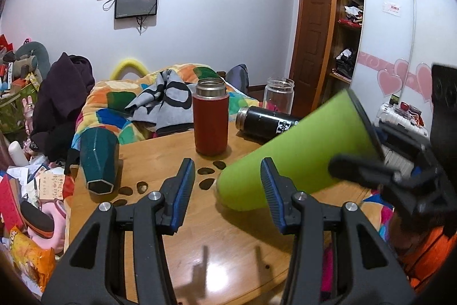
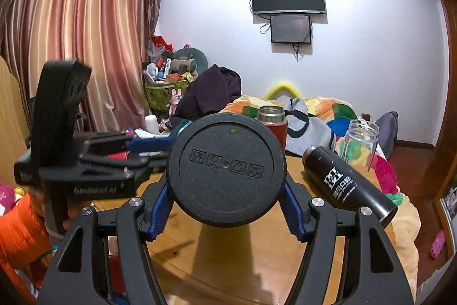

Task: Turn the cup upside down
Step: 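Lift the green cup by its black base with the right tool, turning it upside down, then lower the inverted green cup onto the table and open the right tool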

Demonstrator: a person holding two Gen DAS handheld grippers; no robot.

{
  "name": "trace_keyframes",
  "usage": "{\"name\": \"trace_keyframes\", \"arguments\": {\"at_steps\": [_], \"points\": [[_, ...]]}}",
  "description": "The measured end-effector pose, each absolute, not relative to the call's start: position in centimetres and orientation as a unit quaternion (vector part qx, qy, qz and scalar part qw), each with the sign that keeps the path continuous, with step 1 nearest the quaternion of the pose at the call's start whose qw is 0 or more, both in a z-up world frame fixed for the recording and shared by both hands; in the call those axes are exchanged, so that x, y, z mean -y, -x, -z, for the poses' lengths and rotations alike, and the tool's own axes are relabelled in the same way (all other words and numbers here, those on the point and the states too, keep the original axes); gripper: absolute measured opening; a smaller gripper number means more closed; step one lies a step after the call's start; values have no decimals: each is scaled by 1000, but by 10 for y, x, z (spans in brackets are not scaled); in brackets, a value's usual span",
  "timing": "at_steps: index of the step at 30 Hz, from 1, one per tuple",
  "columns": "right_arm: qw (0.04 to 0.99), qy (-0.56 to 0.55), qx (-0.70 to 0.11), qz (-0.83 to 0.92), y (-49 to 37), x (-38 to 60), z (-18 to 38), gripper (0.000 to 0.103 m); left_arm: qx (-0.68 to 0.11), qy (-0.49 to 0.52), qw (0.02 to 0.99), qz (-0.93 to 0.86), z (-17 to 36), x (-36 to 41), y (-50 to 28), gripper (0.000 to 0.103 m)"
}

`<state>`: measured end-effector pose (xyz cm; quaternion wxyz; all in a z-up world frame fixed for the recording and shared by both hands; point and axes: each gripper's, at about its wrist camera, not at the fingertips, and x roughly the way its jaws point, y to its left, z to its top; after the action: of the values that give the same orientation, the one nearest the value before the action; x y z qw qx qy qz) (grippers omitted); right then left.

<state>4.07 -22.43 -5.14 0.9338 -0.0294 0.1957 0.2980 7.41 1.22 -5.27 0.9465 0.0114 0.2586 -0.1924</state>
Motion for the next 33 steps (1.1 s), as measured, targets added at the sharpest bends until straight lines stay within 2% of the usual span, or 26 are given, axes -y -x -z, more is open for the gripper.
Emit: {"name": "trace_keyframes", "arguments": {"at_steps": [5, 10, 12, 20, 33], "points": [[931, 36, -205, -299, -55, 215, 42, 63, -263, -10, 948, 181, 56, -20, -70, 48], [929, 46, -218, -296, -76, 200, 32, 63, -256, -4, 953, 163, 57, -32, -66, 61], [927, 49, -222, -297, -84, 194, 30, 63, -252, 7, 954, 160, 56, -38, -64, 63], [922, 53, -247, -293, -118, 175, 26, 62, -250, 24, 957, 147, 59, -53, -64, 64], [922, 64, -261, -280, -136, 156, 25, 63, -241, 24, 961, 134, 62, -58, -60, 74]]}}
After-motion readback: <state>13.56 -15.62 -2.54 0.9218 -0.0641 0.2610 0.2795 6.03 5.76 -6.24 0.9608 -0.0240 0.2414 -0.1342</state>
